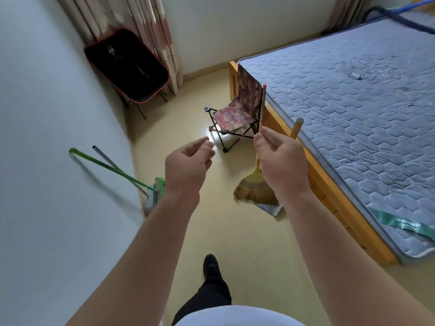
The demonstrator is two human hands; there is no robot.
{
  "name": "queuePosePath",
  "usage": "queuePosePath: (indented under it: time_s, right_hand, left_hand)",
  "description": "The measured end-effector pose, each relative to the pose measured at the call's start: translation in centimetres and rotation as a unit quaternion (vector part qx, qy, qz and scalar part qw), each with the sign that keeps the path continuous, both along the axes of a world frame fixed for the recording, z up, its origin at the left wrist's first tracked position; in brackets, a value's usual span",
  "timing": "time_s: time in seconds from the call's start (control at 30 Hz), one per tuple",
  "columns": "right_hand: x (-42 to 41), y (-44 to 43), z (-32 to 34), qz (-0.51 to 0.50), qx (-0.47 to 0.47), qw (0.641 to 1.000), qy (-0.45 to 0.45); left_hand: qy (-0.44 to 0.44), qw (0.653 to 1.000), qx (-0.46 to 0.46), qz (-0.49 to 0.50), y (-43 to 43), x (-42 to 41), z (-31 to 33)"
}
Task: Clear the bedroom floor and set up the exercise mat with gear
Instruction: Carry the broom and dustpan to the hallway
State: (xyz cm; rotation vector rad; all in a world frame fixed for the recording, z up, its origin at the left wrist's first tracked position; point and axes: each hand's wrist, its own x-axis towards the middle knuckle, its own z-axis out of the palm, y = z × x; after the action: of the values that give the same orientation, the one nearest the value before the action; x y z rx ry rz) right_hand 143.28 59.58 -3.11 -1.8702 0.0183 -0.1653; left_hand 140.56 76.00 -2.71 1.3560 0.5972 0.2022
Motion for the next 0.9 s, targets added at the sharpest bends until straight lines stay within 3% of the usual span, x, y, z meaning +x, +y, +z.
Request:
queuePosePath:
  time_s: [0.43,0.9]
  right_hand:
    - [23.5,1.7,-3.1,-0.177,0.018,0.983,0.054]
    - [48.9,-1.7,-7.4,-0.234,0.04,0.962,0.133]
  left_hand:
    - [0.042,0.981,0.001,-0.189,1.7,30.4,-2.9]
    - [0.097,0.954,0.056,-0.28,-3.0,57.6,-6.7]
